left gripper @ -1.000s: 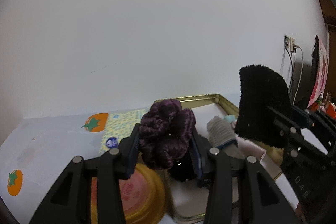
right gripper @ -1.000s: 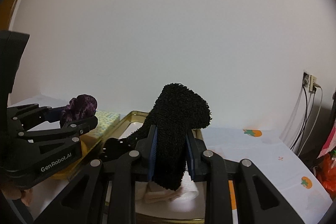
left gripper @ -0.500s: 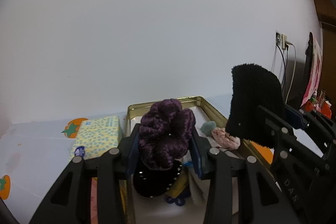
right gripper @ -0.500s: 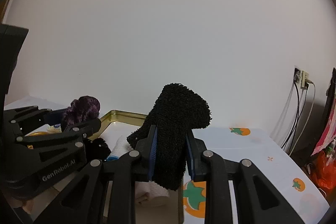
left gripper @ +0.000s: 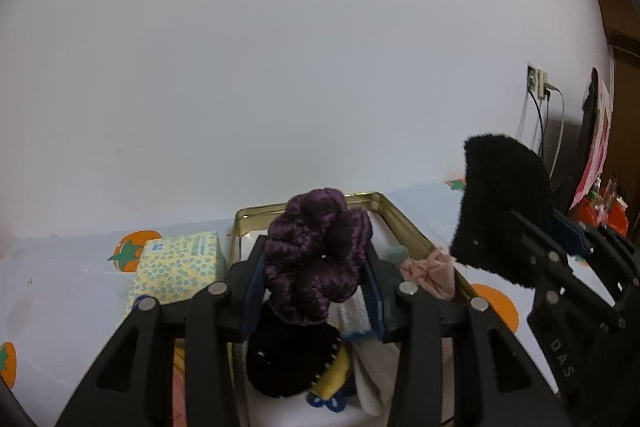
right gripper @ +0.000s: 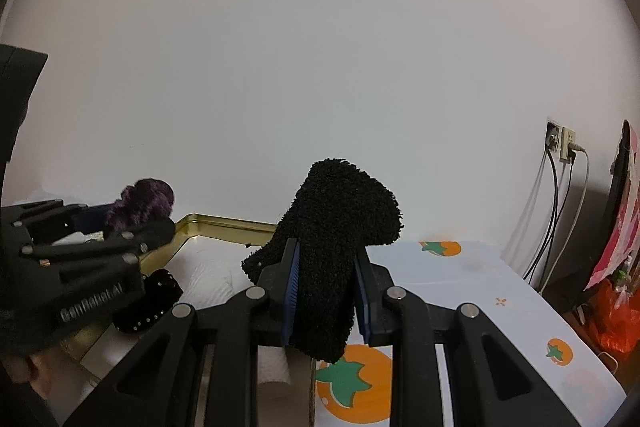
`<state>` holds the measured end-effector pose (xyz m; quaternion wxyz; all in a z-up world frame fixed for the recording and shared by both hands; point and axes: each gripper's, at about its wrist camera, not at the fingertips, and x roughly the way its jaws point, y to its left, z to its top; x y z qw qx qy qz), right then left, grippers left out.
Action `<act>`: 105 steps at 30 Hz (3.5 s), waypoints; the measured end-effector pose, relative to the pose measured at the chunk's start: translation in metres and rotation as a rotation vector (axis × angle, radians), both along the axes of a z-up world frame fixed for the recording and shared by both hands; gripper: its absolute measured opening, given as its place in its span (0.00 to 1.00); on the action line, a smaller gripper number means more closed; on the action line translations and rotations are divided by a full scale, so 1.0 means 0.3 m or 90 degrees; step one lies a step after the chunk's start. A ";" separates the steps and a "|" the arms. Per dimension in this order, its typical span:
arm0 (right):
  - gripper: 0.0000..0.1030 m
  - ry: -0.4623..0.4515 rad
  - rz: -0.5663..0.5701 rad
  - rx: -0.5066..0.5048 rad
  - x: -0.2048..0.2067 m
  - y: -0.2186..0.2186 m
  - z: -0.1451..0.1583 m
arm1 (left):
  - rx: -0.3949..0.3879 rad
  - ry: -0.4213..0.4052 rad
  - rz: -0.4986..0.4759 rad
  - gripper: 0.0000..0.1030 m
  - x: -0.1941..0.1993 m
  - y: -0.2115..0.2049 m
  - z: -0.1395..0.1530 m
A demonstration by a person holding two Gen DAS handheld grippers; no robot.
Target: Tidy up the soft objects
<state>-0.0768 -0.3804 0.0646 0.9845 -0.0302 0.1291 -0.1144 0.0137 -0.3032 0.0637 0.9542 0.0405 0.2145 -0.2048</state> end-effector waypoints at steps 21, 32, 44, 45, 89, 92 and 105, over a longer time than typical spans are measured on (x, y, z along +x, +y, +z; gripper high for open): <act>0.26 0.131 0.052 0.041 0.338 -0.070 0.083 | 0.009 0.148 0.023 0.40 0.248 -0.042 0.003; 0.26 0.244 0.099 0.109 0.505 -0.120 0.087 | 0.021 0.241 0.025 0.40 0.331 -0.084 -0.057; 0.28 0.343 0.106 0.155 0.667 -0.155 -0.028 | 0.040 0.321 0.043 0.42 0.389 -0.124 -0.143; 0.30 0.352 0.112 0.163 0.675 -0.152 -0.035 | 0.044 0.329 0.044 0.45 0.398 -0.122 -0.152; 0.65 0.016 0.040 0.330 0.193 -0.221 -0.076 | -0.002 0.094 0.115 1.00 0.077 0.046 -0.038; 0.73 -0.020 0.027 0.295 0.149 -0.203 -0.074 | -0.014 0.045 0.116 1.00 0.024 0.072 -0.044; 0.75 -0.100 -0.017 0.176 -0.044 -0.114 -0.053 | -0.026 -0.054 0.129 1.00 -0.120 0.168 -0.073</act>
